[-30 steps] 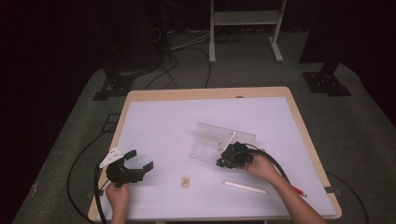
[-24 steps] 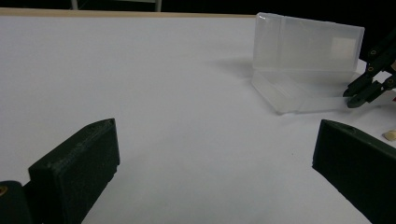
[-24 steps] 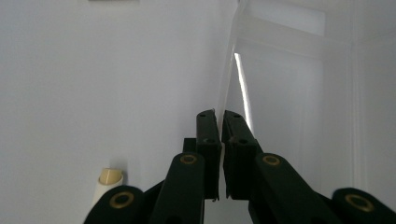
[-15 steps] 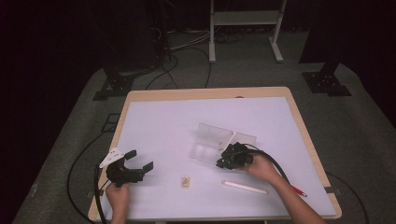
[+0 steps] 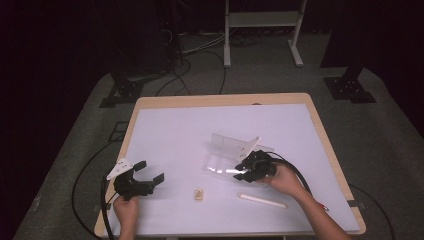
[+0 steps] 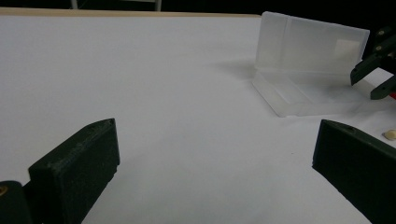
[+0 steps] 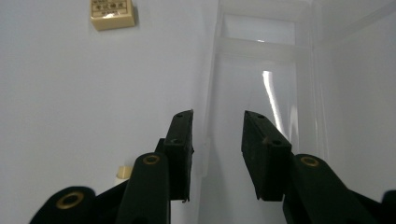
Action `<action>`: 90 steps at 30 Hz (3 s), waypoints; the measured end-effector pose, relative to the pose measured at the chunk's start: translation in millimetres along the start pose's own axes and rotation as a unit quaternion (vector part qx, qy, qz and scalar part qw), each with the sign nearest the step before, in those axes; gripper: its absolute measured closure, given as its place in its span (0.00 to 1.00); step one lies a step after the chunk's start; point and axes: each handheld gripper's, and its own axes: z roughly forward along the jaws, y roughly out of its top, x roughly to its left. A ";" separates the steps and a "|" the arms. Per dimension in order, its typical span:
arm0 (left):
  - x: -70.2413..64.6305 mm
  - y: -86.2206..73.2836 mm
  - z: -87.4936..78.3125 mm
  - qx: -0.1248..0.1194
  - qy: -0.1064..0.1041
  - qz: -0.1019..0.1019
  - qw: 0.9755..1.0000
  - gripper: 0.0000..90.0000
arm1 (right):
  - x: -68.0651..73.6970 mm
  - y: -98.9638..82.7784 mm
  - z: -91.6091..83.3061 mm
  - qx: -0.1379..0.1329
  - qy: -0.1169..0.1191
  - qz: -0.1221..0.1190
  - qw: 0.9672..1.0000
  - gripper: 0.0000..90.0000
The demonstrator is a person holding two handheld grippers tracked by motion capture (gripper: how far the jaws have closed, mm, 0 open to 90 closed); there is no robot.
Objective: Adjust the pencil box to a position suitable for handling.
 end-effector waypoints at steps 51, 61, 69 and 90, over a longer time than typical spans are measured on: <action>-0.2 -0.1 0.2 0.002 0.001 0.002 1.000 0.00 | 49.6 -55.1 -25.2 -0.024 0.021 0.035 0.999 0.65; -0.2 -0.1 0.1 0.003 0.001 0.002 1.000 0.00 | 52.2 -66.3 -25.0 -0.020 0.020 0.042 0.999 0.66; -0.1 -0.1 0.1 0.003 0.001 0.002 1.000 0.00 | 55.6 -72.1 -24.6 -0.014 0.022 0.050 0.998 0.68; -0.3 -0.1 0.1 0.003 0.001 0.002 1.000 0.00 | 57.5 -81.0 -23.9 -0.004 0.008 0.043 0.999 0.85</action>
